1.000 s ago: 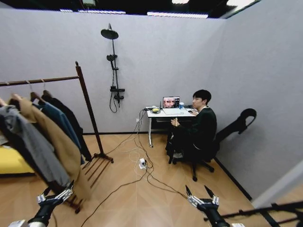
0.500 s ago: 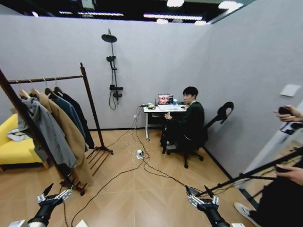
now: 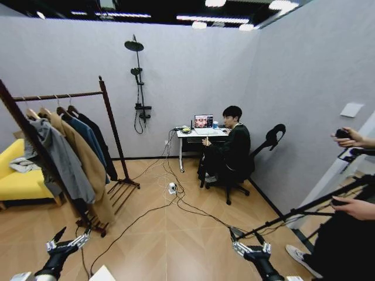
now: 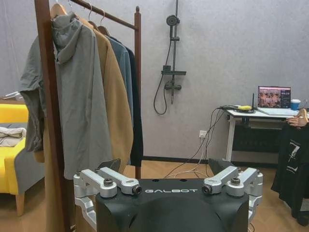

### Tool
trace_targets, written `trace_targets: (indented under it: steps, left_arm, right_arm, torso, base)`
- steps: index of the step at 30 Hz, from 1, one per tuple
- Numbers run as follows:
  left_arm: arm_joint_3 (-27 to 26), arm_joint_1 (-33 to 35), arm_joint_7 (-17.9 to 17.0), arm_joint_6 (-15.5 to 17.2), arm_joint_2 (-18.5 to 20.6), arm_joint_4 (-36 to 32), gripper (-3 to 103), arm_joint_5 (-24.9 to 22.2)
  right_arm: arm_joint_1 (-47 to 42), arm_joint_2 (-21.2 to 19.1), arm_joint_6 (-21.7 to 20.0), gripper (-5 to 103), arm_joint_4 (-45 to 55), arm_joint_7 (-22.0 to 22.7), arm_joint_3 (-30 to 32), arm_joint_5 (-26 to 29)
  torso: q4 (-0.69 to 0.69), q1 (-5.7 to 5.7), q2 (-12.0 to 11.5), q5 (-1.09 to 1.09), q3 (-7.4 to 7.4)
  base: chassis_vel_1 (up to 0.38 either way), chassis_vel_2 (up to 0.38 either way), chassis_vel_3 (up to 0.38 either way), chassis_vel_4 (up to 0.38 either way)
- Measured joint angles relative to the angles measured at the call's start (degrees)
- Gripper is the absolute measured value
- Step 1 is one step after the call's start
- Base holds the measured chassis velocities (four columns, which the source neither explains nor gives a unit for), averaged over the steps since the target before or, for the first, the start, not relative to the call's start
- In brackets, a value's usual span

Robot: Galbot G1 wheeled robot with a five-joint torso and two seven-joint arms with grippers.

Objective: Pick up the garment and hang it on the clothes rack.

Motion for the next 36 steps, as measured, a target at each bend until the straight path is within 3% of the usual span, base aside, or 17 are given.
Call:
trace_targets:
  steps: [36]
  left_arm:
    - [0.01,-0.02,0.0,0.0,0.0,0.0,100,0.0]
  right_arm:
    - [0.01,0.0,0.0,100,0.0,0.0,0.0,0.0]
  torso:
    - [-0.02,0.06,-0.03,-0.01,0.02]
  base:
    - [0.006,-0.007,-0.011,0.011]
